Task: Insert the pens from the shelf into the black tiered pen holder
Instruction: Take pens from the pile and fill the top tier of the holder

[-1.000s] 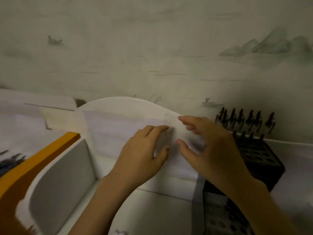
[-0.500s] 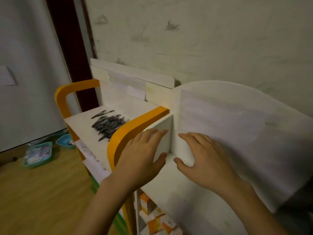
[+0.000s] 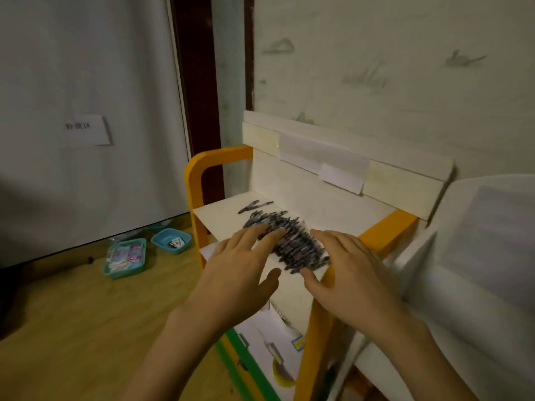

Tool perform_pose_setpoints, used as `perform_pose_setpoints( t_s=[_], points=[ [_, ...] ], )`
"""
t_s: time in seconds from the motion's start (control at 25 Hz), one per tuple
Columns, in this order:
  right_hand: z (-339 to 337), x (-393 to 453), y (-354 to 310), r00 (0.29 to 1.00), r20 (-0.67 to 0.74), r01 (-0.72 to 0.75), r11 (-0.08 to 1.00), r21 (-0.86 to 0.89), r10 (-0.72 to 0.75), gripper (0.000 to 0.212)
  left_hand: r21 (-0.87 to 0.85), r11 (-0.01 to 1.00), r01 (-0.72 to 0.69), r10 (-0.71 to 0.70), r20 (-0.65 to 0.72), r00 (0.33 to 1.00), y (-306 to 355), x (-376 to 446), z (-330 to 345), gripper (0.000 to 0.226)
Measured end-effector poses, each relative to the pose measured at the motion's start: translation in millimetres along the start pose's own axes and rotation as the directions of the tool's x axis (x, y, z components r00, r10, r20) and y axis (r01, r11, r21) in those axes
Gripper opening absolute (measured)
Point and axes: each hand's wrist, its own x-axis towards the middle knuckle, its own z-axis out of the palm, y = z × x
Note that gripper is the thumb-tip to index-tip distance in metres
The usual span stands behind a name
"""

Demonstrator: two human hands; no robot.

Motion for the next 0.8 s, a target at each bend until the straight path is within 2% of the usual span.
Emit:
perform_pose_setpoints(
  t_s=[0.16,0.36,0.6,0.8],
  points=[
    [41,39,-38,0.999,0.021,-0.049,0.999,-0.008,0.049,0.066,-0.043,0.999,0.015,-0.012,0.054,0.998,-73,12,-2,0.068],
    [80,80,-54,0.992,0.042,-0.112,0.991,-0.067,0.115,0.063,-0.117,0.993,0.022,-0.008,0.119,0.993,-135,44,14,0.07],
    [140,138,-46,0.977,0.056,-0.201,0.978,-0.057,0.204,0.062,-0.2,0.979,0.034,-0.001,0.163,0.987,-188,100,60,0.069],
    [189,188,-14,0.947,0.067,-0.311,0.949,-0.049,0.313,0.064,-0.225,0.974,-0.009,0.061,0.226,0.972,-227,171,112,0.071]
  ],
)
